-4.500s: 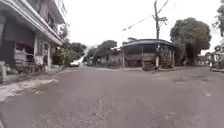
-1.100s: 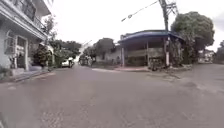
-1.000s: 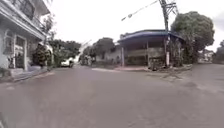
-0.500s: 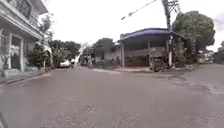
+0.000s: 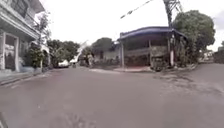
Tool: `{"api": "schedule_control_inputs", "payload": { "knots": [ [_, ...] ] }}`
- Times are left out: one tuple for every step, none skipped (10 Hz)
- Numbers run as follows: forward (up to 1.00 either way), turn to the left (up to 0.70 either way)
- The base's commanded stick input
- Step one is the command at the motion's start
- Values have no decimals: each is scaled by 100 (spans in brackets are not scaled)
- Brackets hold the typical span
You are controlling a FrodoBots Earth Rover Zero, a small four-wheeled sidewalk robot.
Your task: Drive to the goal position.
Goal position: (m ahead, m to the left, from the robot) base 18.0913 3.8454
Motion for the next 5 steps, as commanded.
{"api": "schedule_control_inputs", "payload": {
  "knots": [
    [70,0],
    [70,0],
    [70,0],
    [70,0],
    [70,0]
  ]
}}
